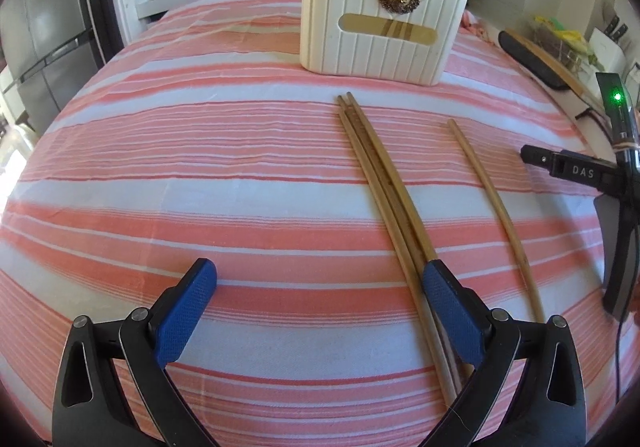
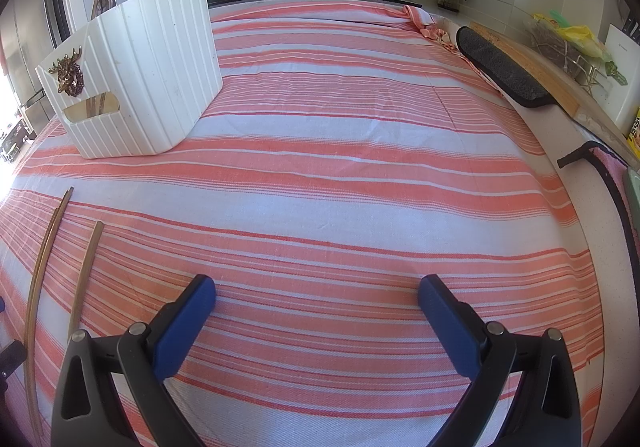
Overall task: Organize utensils
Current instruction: 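Move the left tool to a chopstick and close on it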
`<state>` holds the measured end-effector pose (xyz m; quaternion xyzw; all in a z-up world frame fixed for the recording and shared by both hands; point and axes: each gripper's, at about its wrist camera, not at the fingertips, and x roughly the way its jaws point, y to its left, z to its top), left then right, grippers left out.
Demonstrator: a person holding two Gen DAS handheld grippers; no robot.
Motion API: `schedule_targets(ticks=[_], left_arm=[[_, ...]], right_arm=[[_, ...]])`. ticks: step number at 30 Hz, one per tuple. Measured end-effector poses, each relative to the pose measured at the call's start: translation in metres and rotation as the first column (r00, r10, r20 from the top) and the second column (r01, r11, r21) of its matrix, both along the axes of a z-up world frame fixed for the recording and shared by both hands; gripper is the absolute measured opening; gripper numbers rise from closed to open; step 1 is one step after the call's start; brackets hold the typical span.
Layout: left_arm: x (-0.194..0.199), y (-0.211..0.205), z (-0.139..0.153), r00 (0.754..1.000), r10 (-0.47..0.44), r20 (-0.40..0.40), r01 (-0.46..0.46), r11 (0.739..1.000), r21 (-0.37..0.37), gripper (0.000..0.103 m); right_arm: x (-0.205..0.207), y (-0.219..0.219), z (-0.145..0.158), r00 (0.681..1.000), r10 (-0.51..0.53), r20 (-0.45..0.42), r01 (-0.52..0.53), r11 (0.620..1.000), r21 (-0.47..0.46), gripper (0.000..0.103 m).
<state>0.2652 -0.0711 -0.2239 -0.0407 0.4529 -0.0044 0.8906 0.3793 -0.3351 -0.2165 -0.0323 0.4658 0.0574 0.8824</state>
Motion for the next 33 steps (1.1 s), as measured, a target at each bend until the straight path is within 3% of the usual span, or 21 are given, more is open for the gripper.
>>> schedule_targets(ticks=[17,19,21,23,27,30,33], left_arm=[[0.006,0.001,-0.002,0.997,-0.062,-0.036,0.065,0.996,0.068,0.101],[0.006,-0.002,0.0,0.996,-0.088,-0.029,0.09,0.994,0.069,0.092],[0.002,-0.005,0.003,0.992,-0.123,-0.021,0.124,0.99,0.071,0.073],[-0.004,-0.007,0.004,0.989,-0.148,-0.011,0.149,0.986,0.073,0.06],[-0.011,-0.004,0.005,0.986,-0.166,0.003,0.165,0.983,0.079,0.037],[-0.013,0.001,0.006,0.984,-0.181,-0.002,0.18,0.981,0.072,0.027],[-0.016,0.011,0.006,0.984,-0.179,-0.009,0.179,0.982,0.052,0.026]], right_arm=[[0.0,0.0,0.0,1.0,-0.005,-0.001,0.005,1.0,0.0,0.103],[-0.003,0.0,0.0,1.0,-0.005,-0.005,0.005,1.0,0.004,0.103],[-0.001,0.001,0.001,0.999,0.029,-0.027,-0.029,1.0,-0.005,0.103],[-0.003,-0.001,0.004,0.998,0.052,-0.045,-0.05,0.998,0.033,0.103],[-0.046,0.021,0.029,0.99,0.141,-0.019,-0.138,0.984,0.11,0.103],[-0.089,0.055,0.042,0.972,0.23,-0.047,-0.223,0.968,0.117,0.103],[-0.123,0.077,0.043,0.97,0.24,-0.037,-0.234,0.964,0.123,0.103]])
